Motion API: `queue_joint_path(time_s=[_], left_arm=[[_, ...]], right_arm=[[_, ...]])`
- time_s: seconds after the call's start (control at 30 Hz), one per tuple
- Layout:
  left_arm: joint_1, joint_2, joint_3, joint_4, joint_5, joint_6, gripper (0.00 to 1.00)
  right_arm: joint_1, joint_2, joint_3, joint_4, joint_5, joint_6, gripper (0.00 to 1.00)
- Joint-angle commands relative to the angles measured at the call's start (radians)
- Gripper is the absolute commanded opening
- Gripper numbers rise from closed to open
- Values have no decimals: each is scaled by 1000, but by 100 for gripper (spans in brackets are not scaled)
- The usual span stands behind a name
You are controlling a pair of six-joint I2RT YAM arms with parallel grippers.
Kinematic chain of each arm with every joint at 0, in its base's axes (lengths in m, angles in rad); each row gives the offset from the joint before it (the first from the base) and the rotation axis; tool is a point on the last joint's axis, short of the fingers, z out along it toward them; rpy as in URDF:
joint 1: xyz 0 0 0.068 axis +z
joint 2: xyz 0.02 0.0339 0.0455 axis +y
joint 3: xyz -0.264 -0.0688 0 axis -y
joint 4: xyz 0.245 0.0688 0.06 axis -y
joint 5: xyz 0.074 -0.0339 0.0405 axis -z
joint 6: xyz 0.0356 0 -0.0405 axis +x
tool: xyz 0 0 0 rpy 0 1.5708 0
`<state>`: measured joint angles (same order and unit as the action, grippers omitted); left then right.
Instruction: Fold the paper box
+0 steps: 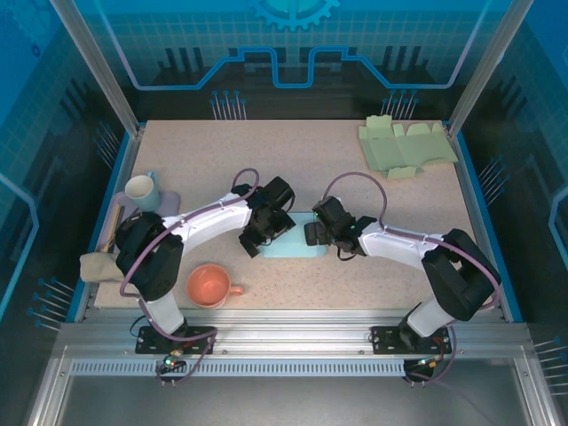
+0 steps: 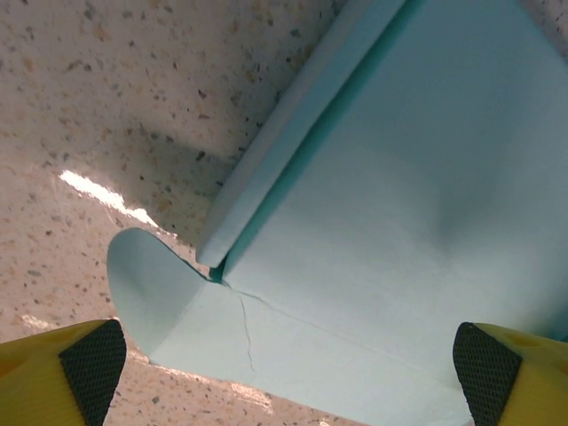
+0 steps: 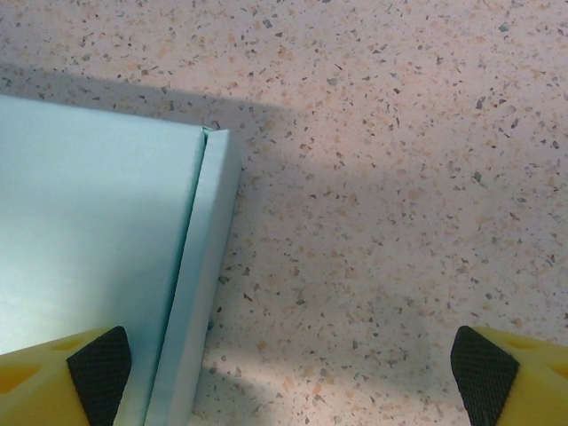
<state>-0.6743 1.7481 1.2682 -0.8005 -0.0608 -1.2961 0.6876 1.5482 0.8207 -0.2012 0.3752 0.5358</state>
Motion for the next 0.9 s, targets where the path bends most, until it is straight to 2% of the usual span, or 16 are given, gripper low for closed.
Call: queue_joint_path(time_s=[0.0, 0.23, 0.6, 0.87], left_arm=[[1, 16, 5, 38, -34, 65, 98], [3, 63, -6, 86, -11, 83, 99], [9, 58, 0, 34, -76, 106, 99], [11, 93, -11, 55, -39, 122, 98]], right_arm=[[16, -22, -20, -30, -10, 10, 96], [14, -19, -20, -29, -9, 10, 96], [15, -17, -22, -28, -15, 16, 96], [14, -8, -21, -26, -11, 18, 97]])
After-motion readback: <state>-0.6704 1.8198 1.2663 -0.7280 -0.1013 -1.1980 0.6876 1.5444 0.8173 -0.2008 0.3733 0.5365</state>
